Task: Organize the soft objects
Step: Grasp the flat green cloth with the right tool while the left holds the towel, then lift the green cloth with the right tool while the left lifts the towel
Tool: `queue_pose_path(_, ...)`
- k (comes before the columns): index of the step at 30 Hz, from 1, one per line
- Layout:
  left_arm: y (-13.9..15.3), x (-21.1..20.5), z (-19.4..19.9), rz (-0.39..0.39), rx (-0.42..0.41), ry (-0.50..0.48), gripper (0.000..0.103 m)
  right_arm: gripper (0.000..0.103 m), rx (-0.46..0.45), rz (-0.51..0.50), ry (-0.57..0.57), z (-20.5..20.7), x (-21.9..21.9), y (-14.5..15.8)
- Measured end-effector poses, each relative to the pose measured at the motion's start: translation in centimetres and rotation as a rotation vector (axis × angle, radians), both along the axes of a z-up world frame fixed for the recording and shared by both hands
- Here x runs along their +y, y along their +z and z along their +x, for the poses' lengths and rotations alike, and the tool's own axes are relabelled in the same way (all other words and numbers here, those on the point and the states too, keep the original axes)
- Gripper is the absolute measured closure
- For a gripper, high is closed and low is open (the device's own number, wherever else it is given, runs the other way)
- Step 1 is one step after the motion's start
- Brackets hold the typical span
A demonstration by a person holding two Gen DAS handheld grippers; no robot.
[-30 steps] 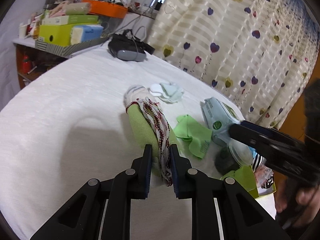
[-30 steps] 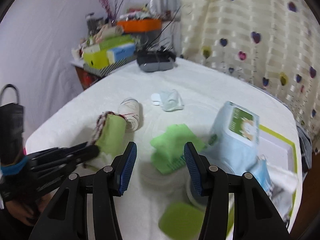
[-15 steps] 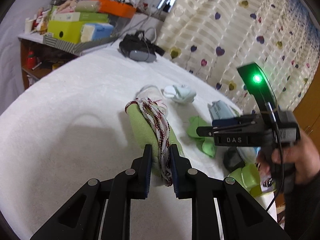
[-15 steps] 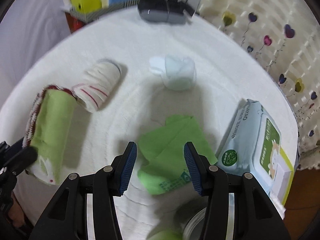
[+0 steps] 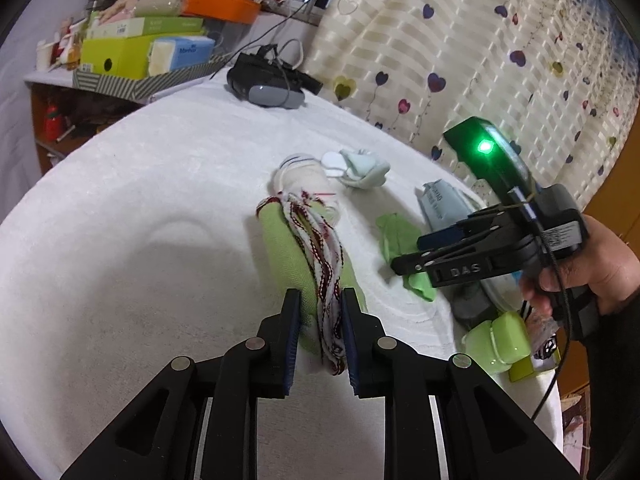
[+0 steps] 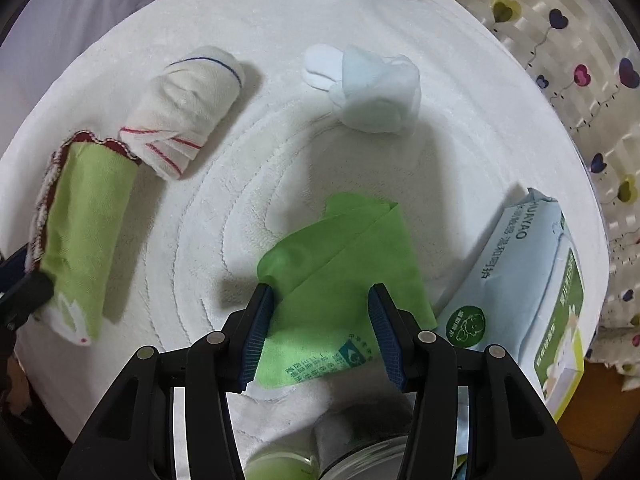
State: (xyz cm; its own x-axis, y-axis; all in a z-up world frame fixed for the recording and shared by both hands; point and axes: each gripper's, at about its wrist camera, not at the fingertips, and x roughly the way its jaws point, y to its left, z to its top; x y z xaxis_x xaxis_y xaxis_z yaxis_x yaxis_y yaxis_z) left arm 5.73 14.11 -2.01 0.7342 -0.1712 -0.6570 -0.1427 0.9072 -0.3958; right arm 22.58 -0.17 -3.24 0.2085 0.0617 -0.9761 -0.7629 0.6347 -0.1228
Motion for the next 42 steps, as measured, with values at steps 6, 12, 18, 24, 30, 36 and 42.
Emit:
queue_pose_path(6, -0.9, 0.6, 0.5, -0.01, 0.038, 0.026, 0.067, 0.098, -0.02, 0.023, 0.058, -1.3, 0.8, 0.5)
queue_pose_path(12, -1.5, 1.4, 1.3, -0.015, 0.065, 0.054, 0.054, 0.098, -0.077, 0.103, 0.035, -2.0, 0.7, 2.2)
queue_pose_path(18, -2.2, 1.1, 2.6, -0.03, 0.087, 0.062, 0.049, 0.098, -0.112, 0.222, 0.02, -3.9, 0.0, 4.5)
queue_pose_path(24, -2.3, -0.2, 3.4, -0.02, 0.094, 0.03, 0.059, 0.098, -0.127, 0.306, 0.022, -5.2, -0.7, 5.3)
queue_pose_path(30, -1.9, -0.2, 2.7, -0.021, 0.069, 0.03, 0.076, 0.099, -0.127, 0.376, -0.014, -5.3, -1.5, 5.0)
queue_pose_path(36, 0.0, -0.4, 0.3, -0.015, 0.0, 0.047, 0.077, 0.099, -0.146, 0.48, -0.019, -6.5, -2.3, 7.0)
queue_pose_path(42, 1.9, -1.2, -1.2, -0.011, -0.035, 0.037, 0.077, 0.099, -0.202, 0.559, -0.019, -8.6, -4.0, 9.8)
